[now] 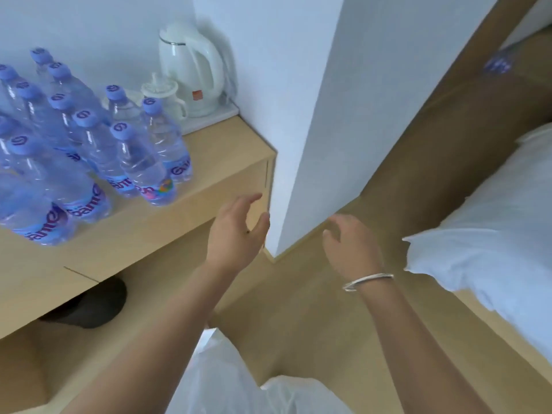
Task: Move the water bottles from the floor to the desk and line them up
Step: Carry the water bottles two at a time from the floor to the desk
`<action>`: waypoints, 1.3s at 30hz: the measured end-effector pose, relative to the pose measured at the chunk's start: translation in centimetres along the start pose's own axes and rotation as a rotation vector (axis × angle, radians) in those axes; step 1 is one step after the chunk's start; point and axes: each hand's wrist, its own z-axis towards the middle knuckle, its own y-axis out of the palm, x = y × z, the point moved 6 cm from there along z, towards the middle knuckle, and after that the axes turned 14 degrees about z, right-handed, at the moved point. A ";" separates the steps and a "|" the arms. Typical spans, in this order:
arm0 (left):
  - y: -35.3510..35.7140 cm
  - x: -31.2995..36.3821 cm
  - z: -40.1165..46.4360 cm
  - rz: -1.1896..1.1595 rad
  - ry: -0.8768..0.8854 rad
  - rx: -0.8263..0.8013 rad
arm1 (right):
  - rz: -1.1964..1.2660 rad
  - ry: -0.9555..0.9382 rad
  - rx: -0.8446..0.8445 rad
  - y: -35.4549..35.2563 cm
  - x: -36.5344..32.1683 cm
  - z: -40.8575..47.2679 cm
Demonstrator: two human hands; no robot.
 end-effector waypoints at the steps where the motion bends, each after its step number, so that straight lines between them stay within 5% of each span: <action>1: 1.2 1.7 0.1 0.005 0.022 -0.040 | -0.011 0.023 0.020 -1.6 1.5 -0.4; 16: 14.4 19.7 7.3 0.142 0.378 -0.362 | -0.035 0.269 0.097 -15.0 15.8 1.3; 25: 25.4 29.2 20.7 0.282 0.565 -0.579 | -0.045 0.333 0.183 -23.5 20.1 14.4; 39: 38.2 43.6 36.4 0.300 0.713 -0.684 | -0.004 0.409 0.325 -36.5 28.5 29.7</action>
